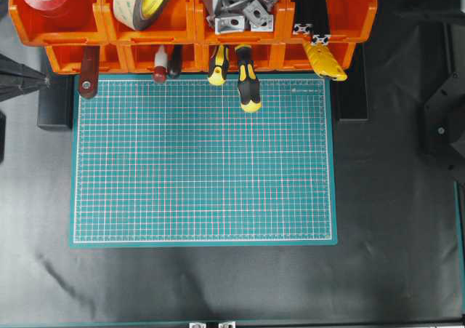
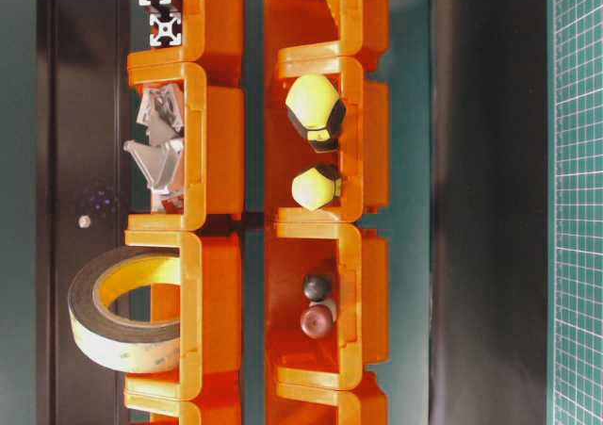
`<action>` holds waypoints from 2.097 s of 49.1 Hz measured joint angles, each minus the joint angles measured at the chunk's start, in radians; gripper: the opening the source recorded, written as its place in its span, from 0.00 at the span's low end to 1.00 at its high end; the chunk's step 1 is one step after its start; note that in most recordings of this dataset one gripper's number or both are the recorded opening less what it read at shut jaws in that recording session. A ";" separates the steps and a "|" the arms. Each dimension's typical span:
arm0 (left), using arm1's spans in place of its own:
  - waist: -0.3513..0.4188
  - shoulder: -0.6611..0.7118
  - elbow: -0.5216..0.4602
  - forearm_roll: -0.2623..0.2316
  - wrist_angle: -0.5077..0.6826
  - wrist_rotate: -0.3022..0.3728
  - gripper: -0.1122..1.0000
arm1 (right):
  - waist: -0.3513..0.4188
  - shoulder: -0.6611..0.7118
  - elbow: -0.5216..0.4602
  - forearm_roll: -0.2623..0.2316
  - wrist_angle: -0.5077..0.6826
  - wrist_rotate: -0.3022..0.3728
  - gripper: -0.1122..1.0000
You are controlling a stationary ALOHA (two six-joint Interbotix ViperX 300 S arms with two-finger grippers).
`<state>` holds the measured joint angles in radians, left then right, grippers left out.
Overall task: Pick corner brachets from container rack with right arm.
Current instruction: 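Move the right gripper to the bin of silver corner brackets, then lower the open right gripper into the bracket bin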
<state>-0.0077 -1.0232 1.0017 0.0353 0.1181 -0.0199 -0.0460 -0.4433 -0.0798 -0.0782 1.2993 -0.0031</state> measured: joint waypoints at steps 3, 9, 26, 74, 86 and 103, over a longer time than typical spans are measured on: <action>0.000 0.000 0.000 0.000 0.000 0.000 0.10 | 0.000 0.041 -0.041 -0.005 0.008 -0.025 0.11; 0.000 0.000 0.000 0.000 0.000 0.000 0.11 | -0.029 0.133 -0.114 -0.008 0.040 -0.051 0.11; 0.000 0.000 0.000 0.000 0.000 0.000 0.11 | -0.109 0.351 -0.270 -0.011 0.124 -0.120 0.12; 0.000 -0.011 0.000 0.000 0.029 0.000 0.11 | -0.133 0.569 -0.337 -0.078 0.083 -0.207 0.87; 0.000 -0.012 -0.002 0.000 0.029 0.000 0.10 | -0.138 0.578 -0.336 -0.101 0.052 -0.206 0.87; 0.000 -0.012 0.000 0.000 0.031 0.000 0.11 | -0.152 0.594 -0.252 -0.103 0.032 -0.187 0.87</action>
<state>-0.0077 -1.0354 1.0017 0.0353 0.1488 -0.0199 -0.1979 0.1503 -0.3313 -0.1810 1.3315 -0.1902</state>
